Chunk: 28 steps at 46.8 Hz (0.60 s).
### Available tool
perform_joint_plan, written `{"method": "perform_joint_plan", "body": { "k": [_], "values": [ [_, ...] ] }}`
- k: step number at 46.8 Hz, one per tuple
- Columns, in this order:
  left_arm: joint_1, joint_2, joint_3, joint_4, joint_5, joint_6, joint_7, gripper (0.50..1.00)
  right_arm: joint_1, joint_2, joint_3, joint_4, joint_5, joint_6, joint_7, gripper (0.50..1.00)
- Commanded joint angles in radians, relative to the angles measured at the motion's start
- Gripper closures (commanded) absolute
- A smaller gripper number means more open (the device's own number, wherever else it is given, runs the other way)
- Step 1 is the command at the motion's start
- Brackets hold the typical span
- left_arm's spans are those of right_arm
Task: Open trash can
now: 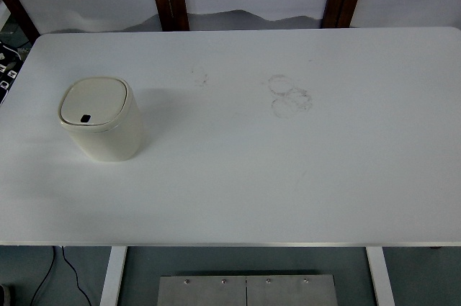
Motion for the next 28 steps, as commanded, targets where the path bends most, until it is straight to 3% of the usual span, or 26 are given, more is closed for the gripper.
{"method": "perform_joint_plan", "body": {
  "k": [1,28],
  "values": [
    [0.0,-0.001,0.001,0.0,0.001,0.0,-0.001,0.5,0.0,0.0,0.0,0.0,0.0,0.0,0.0,0.505],
    [0.003,-0.001,0.001,0.0,0.003,0.0,0.001,0.5,0.0,0.0,0.0,0.0,0.0,0.0,0.0,0.505]
  ]
}}
